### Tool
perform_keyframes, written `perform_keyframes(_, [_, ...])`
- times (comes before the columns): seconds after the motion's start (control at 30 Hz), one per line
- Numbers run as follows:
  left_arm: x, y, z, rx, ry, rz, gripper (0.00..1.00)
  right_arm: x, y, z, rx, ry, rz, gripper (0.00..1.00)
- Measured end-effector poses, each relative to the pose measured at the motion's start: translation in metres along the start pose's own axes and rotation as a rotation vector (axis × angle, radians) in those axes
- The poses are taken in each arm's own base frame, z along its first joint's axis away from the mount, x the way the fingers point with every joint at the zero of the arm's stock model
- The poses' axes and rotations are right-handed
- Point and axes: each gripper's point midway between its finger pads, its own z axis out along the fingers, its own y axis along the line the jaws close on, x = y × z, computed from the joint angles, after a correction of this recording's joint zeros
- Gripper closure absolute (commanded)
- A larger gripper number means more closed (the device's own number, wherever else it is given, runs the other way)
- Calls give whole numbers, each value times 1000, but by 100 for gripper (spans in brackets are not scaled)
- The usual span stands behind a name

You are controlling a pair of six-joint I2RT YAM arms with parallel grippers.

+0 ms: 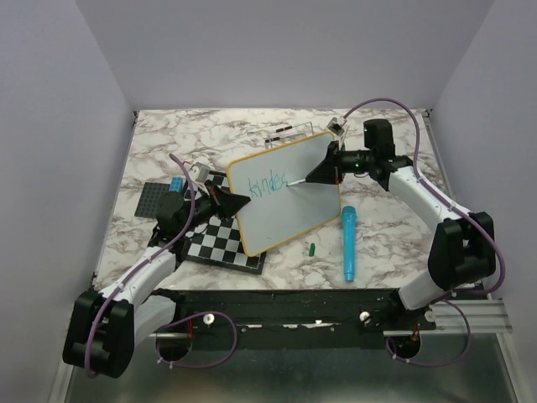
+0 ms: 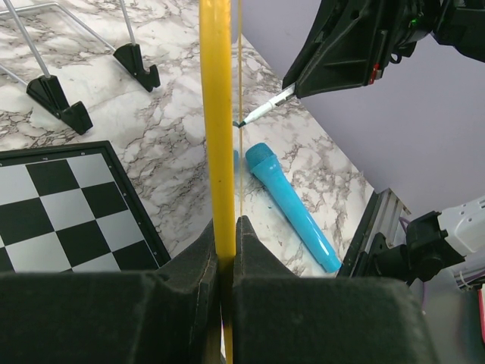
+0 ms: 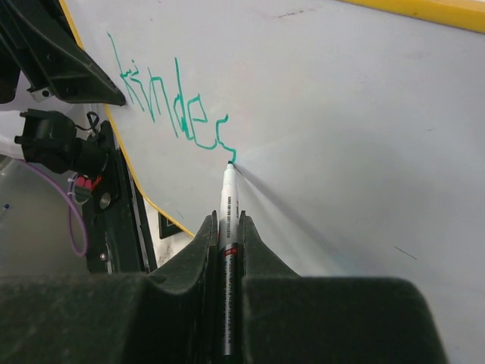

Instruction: Write a sentence on the whiteboard

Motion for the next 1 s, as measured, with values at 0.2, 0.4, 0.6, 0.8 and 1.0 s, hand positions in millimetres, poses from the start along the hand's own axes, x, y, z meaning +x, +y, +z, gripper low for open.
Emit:
perform_keyframes(0.2, [0,0,0,0,0,1,100,4,11,7,-31,17,-5,99])
perform_keyframes(0.4, [0,0,0,2,-1,7,100,-6,16,8,-37,3,-12,99])
perform_keyframes(0.6, [0,0,0,2,-1,8,100,-29,10,-17,14,-71,-40,99])
perform_keyframes(0.8, [0,0,0,2,-1,9,100,-36,4,-23,35,-96,-45,99])
perform_keyframes(1.0, [0,0,0,3,-1,9,100,-35,0,-21,45,-95,-28,99])
